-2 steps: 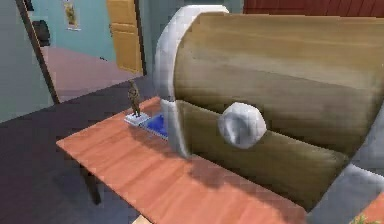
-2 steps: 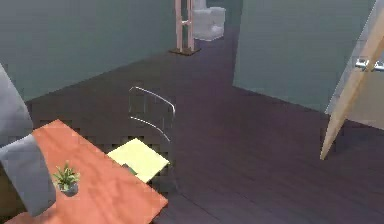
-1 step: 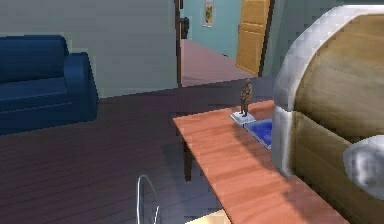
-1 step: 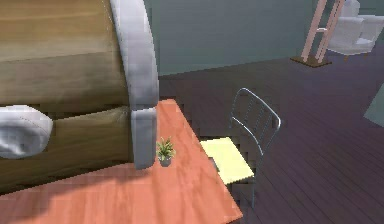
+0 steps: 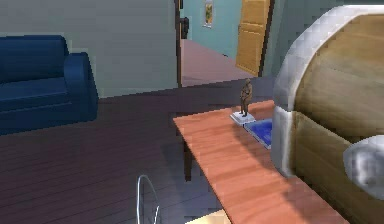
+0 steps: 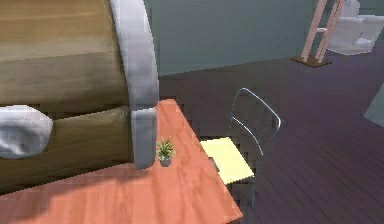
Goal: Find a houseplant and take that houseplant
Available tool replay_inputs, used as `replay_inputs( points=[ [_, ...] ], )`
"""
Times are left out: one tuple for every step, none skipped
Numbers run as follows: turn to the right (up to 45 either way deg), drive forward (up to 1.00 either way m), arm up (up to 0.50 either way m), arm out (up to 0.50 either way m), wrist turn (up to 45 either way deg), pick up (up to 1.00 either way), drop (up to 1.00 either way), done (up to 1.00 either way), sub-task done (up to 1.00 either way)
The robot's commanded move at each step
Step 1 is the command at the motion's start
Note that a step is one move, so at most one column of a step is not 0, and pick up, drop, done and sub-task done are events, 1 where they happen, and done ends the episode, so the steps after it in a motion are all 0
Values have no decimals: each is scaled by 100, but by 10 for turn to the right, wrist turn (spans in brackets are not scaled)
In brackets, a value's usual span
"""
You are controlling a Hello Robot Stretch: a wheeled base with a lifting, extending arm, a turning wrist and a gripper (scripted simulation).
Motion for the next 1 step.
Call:
replay_inputs(
  points=[
    [0,0,22,0,0,0,0,0,0]
  ],
)
